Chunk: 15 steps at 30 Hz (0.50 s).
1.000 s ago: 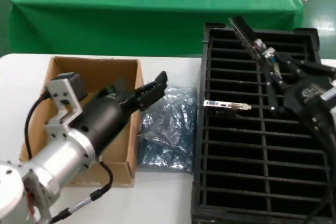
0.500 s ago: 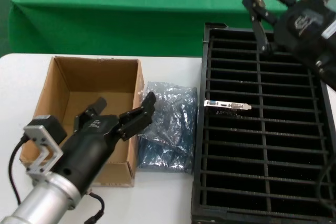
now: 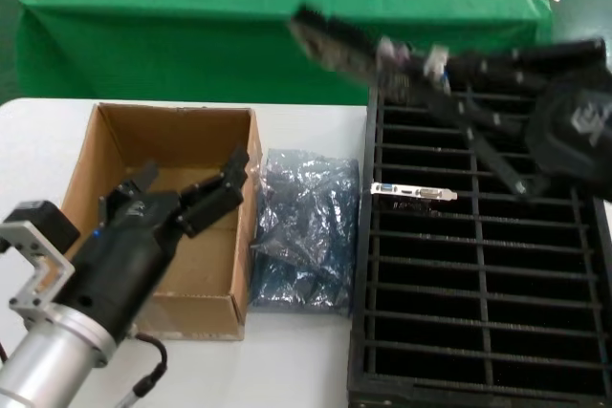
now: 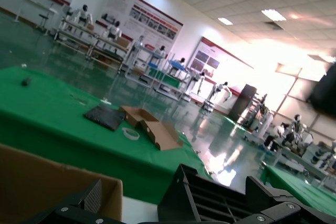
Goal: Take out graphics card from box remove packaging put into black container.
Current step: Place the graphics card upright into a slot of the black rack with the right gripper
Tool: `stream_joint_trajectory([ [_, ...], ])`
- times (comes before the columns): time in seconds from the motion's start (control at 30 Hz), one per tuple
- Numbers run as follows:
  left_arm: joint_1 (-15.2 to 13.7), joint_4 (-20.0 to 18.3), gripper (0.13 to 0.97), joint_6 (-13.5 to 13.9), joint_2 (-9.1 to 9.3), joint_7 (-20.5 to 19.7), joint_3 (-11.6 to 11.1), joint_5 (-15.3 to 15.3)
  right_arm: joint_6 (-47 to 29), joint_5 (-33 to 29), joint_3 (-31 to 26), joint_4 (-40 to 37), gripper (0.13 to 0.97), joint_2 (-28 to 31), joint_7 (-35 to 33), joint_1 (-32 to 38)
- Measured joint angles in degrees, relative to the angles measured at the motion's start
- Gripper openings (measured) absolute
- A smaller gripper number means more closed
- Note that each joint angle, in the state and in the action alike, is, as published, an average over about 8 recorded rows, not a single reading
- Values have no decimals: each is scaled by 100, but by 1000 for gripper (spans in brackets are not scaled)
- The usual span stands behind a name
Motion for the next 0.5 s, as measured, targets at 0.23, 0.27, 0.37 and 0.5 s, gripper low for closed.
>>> stream_joint_trajectory([
  [0.23,-128,51,966,13,-7,-46,-106,-49,-1731,-1711,-2,-37,195,363,1727,607],
  [0.27,-142,60,966,17,-6,-50,-116,-53,-1985,-1965,-2,-64,195,341,1980,721],
  [0.37,-168,82,966,32,1,-56,-143,-59,-2775,-2754,-2,-206,195,147,2762,1073],
  [0.5,-177,88,966,47,8,-58,-166,-58,-3876,-3852,-2,-519,195,-343,3842,1509],
])
